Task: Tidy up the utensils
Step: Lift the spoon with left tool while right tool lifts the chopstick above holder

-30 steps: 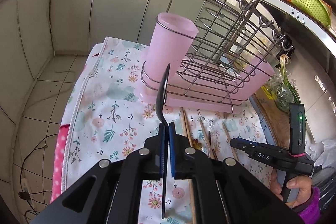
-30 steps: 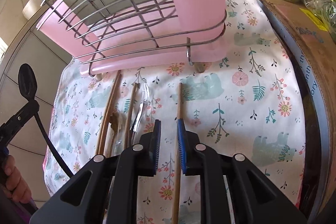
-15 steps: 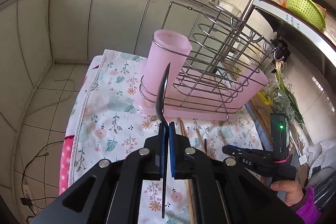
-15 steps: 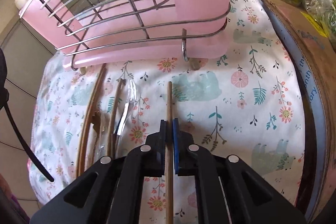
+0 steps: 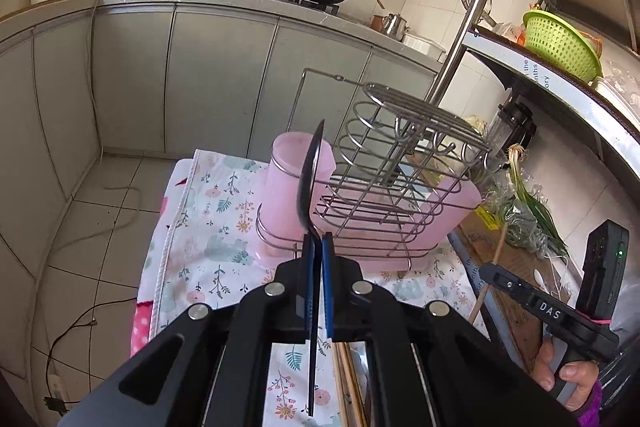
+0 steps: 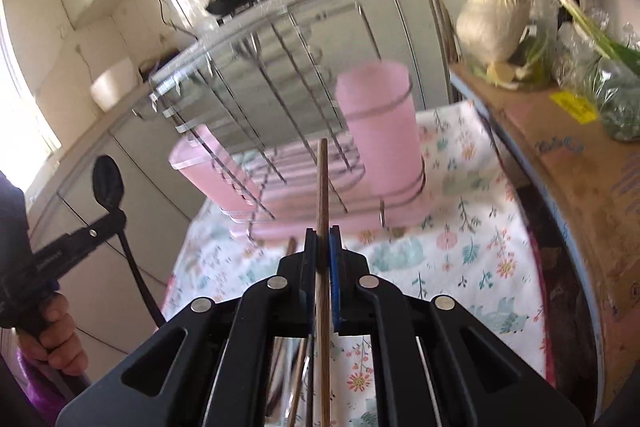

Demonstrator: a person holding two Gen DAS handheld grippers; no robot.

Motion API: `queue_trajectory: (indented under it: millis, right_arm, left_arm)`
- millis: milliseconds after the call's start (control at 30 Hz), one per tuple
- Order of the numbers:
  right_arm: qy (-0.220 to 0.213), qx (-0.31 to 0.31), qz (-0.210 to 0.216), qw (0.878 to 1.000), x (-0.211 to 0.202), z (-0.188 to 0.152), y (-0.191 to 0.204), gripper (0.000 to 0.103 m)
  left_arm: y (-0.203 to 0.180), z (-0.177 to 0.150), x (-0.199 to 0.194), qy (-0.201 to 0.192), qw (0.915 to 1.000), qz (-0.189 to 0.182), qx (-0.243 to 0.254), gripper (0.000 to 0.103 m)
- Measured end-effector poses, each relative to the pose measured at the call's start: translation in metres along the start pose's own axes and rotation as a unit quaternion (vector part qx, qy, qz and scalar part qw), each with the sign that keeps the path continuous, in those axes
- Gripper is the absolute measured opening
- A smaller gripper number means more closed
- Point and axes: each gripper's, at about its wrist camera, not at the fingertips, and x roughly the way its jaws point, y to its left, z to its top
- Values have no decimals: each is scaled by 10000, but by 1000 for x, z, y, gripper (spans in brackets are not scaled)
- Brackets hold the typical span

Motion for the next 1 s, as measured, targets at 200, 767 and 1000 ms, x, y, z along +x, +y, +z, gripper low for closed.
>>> queue_trajectory:
  millis: [200, 767, 1000]
  right_arm:
    - [-486, -75, 180, 9986, -36, 26, 1, 6]
    - [-1655, -366, 73, 9855, -104, 119, 8, 6]
    - [-2205, -407, -165, 9744, -109, 158, 7, 6]
  left_arm:
    - [-6, 21, -18, -275, 9996, -45, -45, 3]
    - [-14, 95, -65, -1060, 9941, -227, -54, 3]
    - [-20, 116, -74, -1417, 9893, -346, 78, 3]
